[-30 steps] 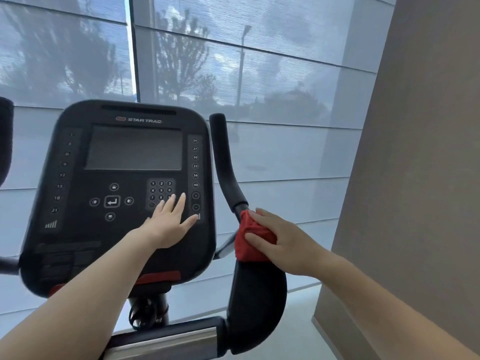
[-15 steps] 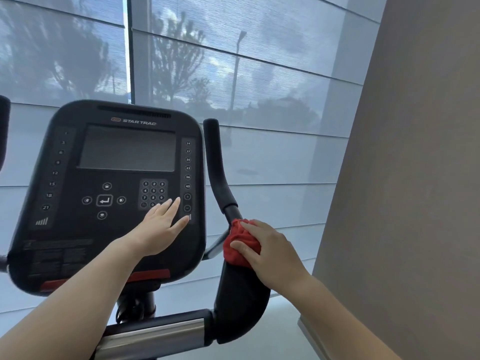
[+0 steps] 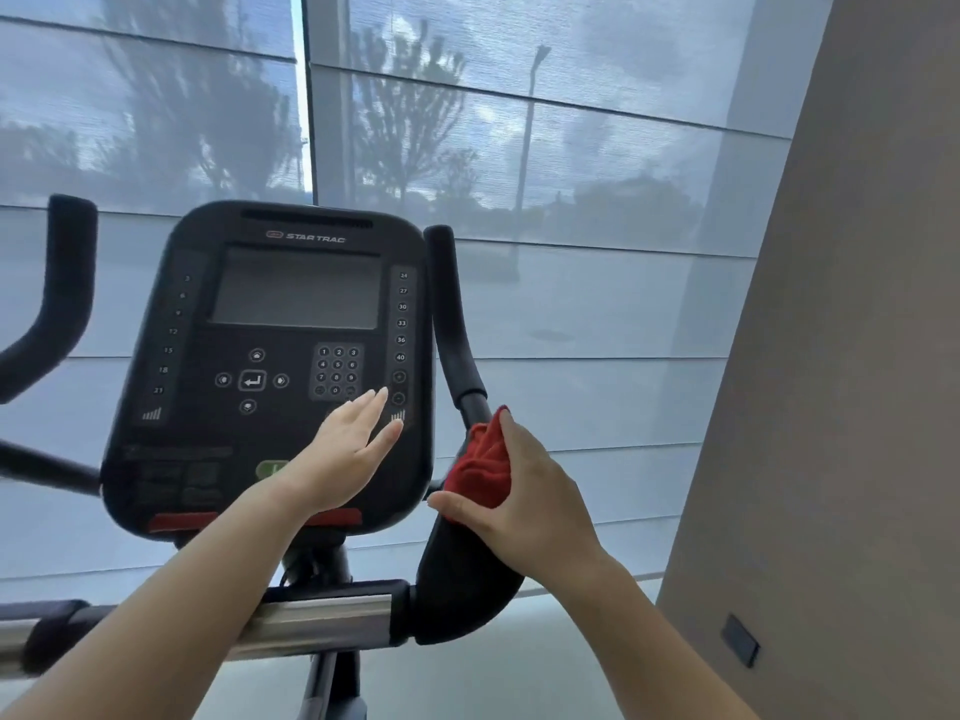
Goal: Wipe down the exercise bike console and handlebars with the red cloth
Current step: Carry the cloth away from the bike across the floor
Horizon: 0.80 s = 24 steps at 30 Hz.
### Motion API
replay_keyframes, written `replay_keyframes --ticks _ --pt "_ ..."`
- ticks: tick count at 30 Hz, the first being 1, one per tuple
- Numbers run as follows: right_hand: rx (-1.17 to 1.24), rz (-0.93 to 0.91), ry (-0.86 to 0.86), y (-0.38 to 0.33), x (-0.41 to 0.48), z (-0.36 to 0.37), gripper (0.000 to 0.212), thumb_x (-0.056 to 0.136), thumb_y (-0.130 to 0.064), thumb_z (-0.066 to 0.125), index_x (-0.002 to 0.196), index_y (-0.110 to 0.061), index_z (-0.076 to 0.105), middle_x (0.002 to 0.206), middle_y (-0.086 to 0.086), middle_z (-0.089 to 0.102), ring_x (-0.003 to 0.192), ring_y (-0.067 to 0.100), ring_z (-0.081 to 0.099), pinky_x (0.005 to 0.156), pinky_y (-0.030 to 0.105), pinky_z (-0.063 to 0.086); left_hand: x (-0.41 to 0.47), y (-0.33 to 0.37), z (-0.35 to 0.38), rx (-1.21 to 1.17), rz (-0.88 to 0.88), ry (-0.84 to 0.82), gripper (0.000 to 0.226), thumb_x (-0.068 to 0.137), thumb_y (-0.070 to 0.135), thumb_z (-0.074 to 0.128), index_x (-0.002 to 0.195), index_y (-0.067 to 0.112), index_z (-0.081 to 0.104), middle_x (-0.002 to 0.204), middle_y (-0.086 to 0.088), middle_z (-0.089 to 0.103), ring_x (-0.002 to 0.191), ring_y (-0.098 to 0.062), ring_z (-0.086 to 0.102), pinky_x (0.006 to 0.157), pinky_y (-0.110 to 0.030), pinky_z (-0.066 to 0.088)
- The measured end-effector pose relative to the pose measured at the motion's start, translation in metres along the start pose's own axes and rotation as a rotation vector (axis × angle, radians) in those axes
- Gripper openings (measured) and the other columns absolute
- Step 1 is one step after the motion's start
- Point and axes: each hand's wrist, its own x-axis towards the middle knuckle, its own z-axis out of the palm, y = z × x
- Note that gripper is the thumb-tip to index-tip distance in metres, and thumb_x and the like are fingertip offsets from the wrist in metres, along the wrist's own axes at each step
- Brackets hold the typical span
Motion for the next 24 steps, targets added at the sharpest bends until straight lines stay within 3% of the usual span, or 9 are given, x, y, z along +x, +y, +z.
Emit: replay_keyframes --ticks 5,9,12,13,16,20,24 --pt "0.040 -0.078 -0.043 0.009 -0.005 -0.012 0.068 0.071 -0.062 0.063 0.129 -0.028 0.049 0.131 -0.015 0.049 0.116 0.008 0.048 0.095 0.020 0.038 -0.021 0.015 0.004 -0.012 0.002 0.042 0.061 0.097 0.046 0.028 0.150 0.018 0.013 0.158 0.003 0.011 0.144 -0.010 0.002 0.118 -0.031 0.002" --pt "0.275 -0.052 -0.080 0.027 -0.041 -0.030 0.033 0.075 -0.046 0.070 0.103 -0.029 0.066 0.101 -0.013 0.067 0.093 0.005 0.060 0.084 0.021 0.048 -0.043 0.051 0.000 -0.059 0.032 0.102 0.070 0.091 0.055 0.023 0.150 0.020 0.013 0.158 0.006 0.011 0.144 -0.008 0.002 0.118 -0.031 0.003" --pt "0.527 0.101 -0.149 0.058 -0.091 -0.042 0.013 0.076 -0.029 0.074 0.088 -0.032 0.070 0.086 -0.014 0.071 0.082 0.000 0.066 0.073 0.012 0.050 -0.061 0.093 0.003 -0.021 0.120 0.138 0.079 0.083 0.064 0.017 0.150 0.024 0.010 0.158 0.009 0.008 0.144 -0.008 -0.001 0.117 -0.030 0.001" --pt "0.595 0.172 -0.155 0.073 -0.112 -0.048 0.014 0.077 -0.022 0.074 0.087 -0.031 0.071 0.087 -0.011 0.072 0.083 0.003 0.067 0.074 0.014 0.051 -0.068 0.110 0.009 0.001 0.170 0.139 0.078 0.084 0.066 0.016 0.150 0.025 0.009 0.158 0.010 0.007 0.144 -0.007 -0.003 0.115 -0.028 0.000" --pt "0.620 0.379 -0.125 0.128 -0.185 -0.068 0.015 0.079 -0.016 0.072 0.092 -0.023 0.071 0.093 0.004 0.071 0.089 0.018 0.069 0.083 0.034 0.055 -0.094 0.161 0.049 0.051 0.327 0.107 0.078 0.085 0.073 0.009 0.150 0.029 0.006 0.154 0.017 0.003 0.143 -0.005 -0.006 0.115 -0.028 -0.001" --pt "0.357 0.582 -0.039 0.190 -0.316 -0.106 0.019 0.076 -0.033 0.073 0.093 -0.026 0.066 0.094 -0.006 0.068 0.095 0.013 0.064 0.085 0.038 0.053 -0.155 0.220 0.166 -0.019 0.403 -0.168 0.077 0.082 0.076 0.005 0.148 0.037 0.002 0.151 0.024 -0.001 0.140 0.004 -0.009 0.112 -0.023 -0.002" --pt "0.135 0.819 0.043 0.216 -0.453 -0.143 0.042 0.073 -0.046 0.071 0.111 -0.028 0.063 0.119 -0.003 0.063 0.119 0.010 0.050 0.089 0.015 0.035 -0.245 0.274 0.308 0.043 0.459 -0.631 0.079 0.081 0.068 0.009 0.150 0.030 0.000 0.158 0.012 -0.001 0.143 -0.006 -0.009 0.111 -0.024 -0.006"
